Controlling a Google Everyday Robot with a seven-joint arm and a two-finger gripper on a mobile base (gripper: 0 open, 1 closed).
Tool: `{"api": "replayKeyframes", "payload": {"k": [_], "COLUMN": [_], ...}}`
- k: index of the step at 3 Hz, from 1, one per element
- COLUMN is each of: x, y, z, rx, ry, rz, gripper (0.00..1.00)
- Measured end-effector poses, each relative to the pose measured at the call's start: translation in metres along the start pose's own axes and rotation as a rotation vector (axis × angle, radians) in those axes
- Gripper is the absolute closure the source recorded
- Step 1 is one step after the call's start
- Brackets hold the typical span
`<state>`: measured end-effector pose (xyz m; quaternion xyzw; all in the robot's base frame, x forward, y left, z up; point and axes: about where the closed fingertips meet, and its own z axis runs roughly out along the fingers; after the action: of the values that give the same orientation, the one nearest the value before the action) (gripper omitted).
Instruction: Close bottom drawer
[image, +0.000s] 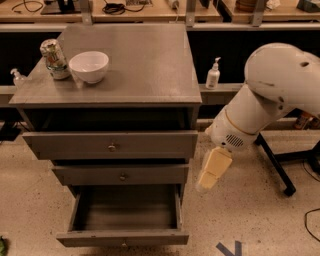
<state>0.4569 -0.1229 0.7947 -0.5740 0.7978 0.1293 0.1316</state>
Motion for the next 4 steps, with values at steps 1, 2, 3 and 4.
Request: {"api": "replayKeyframes", "payload": {"k": [1, 2, 3, 4], "x": [0.003, 0.007, 0.016, 0.027], "y": [-0.001, -0.008, 0.002, 0.01], "z": [0.009, 0.067, 0.144, 0.199], "rx": [-0.044, -0.189, -0.359, -0.469], "ry": [-0.017, -0.121, -0.26, -0.31], "rz": [0.005, 0.041, 0.171, 0.255], "gripper": [0.0, 0.0, 0.0, 0.0]}}
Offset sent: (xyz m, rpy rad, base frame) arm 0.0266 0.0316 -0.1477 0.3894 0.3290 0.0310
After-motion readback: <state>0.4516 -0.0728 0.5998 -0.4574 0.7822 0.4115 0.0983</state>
